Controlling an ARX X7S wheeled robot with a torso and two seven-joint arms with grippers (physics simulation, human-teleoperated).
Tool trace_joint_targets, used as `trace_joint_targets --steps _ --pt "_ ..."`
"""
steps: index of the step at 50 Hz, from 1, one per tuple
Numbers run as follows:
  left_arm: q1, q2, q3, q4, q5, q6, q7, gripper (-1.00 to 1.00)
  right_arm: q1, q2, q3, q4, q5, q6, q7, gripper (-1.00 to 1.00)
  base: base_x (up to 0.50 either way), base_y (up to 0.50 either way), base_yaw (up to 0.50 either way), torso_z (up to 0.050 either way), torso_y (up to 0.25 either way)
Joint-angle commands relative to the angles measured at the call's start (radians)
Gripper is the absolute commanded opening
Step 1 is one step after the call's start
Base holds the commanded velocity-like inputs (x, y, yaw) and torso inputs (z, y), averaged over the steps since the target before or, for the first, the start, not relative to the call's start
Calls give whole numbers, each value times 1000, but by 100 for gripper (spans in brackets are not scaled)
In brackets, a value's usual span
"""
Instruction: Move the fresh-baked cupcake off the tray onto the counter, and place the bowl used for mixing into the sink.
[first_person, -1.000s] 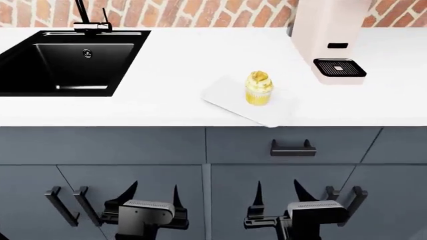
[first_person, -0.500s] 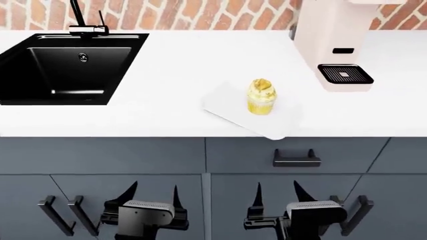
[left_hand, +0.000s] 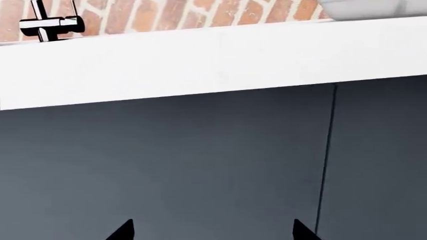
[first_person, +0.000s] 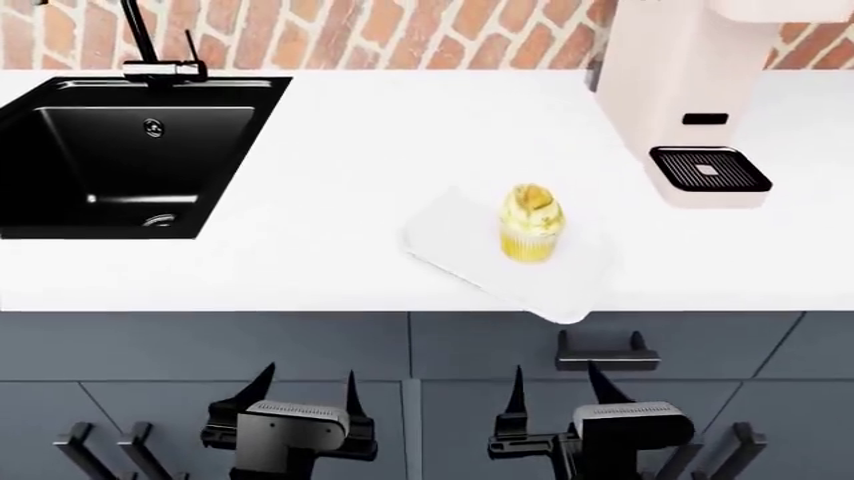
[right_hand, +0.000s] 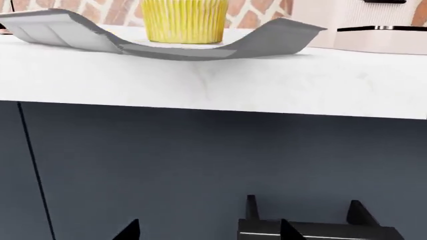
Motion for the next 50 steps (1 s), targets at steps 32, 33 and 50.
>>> trace_joint_targets --steps 32,33,50 --pt "14 -7 -5 134 -52 -174 -85 100 -45 18 -1 -177 76 284 92 100 110 0 0 0 0" --pt "26 -15 -7 193 -62 -231 -96 100 -74 24 11 -233 116 353 99 100 0 0 0 0 0" --pt "192 -98 9 629 -76 -479 -185 100 -351 139 -3 -653 146 426 128 100 0 0 0 0 0"
